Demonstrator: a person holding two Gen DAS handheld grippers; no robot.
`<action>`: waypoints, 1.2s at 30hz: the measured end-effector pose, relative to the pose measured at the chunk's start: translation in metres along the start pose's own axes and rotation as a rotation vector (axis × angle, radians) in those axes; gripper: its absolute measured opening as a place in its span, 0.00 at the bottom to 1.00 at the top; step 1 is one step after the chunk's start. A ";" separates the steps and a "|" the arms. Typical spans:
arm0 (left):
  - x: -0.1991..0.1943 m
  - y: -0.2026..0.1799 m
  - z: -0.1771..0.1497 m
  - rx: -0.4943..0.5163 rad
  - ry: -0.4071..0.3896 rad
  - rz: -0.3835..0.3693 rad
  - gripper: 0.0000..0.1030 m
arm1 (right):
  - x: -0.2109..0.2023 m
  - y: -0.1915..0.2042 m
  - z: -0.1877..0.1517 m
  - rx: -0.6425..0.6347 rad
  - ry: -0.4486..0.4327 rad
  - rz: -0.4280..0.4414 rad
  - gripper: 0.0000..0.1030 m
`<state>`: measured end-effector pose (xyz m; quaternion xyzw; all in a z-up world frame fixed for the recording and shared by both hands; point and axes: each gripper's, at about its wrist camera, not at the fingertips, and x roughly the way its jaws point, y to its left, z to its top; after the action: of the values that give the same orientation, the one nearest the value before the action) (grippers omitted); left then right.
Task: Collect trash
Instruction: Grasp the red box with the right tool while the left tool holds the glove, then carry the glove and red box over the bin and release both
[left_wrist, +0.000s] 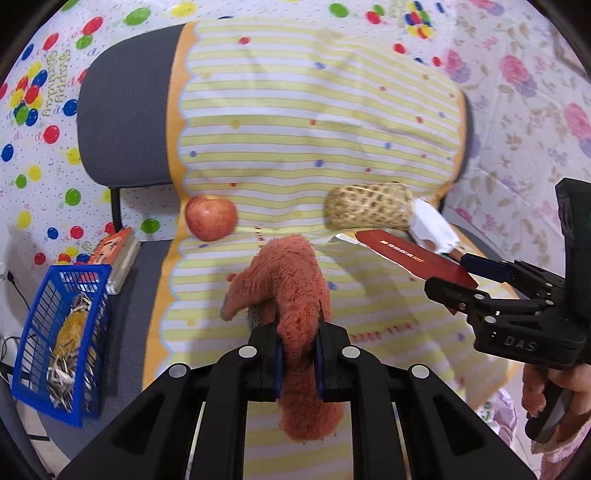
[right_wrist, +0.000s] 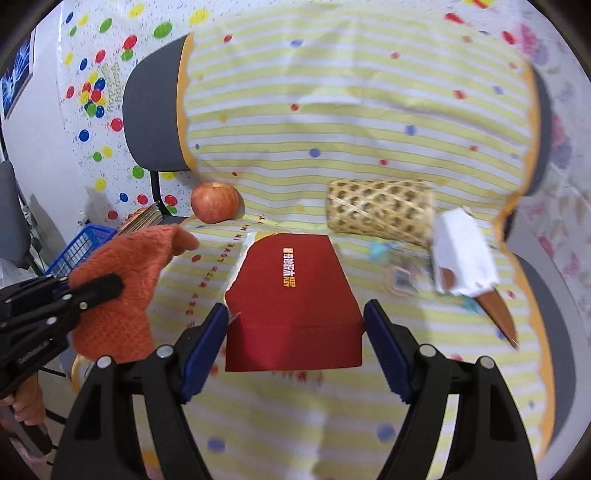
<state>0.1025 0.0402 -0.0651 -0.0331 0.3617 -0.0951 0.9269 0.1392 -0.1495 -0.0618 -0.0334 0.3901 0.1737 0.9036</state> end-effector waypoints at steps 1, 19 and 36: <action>-0.004 -0.007 -0.003 0.009 0.001 -0.013 0.13 | -0.009 -0.003 -0.005 0.008 0.001 -0.014 0.72; -0.051 -0.124 -0.047 0.203 -0.015 -0.213 0.13 | -0.143 -0.044 -0.107 0.153 -0.038 -0.226 0.72; -0.052 -0.258 -0.110 0.429 0.032 -0.509 0.13 | -0.229 -0.095 -0.217 0.395 0.009 -0.483 0.73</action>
<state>-0.0488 -0.2017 -0.0777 0.0749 0.3280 -0.3980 0.8535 -0.1243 -0.3470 -0.0549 0.0506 0.4010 -0.1254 0.9060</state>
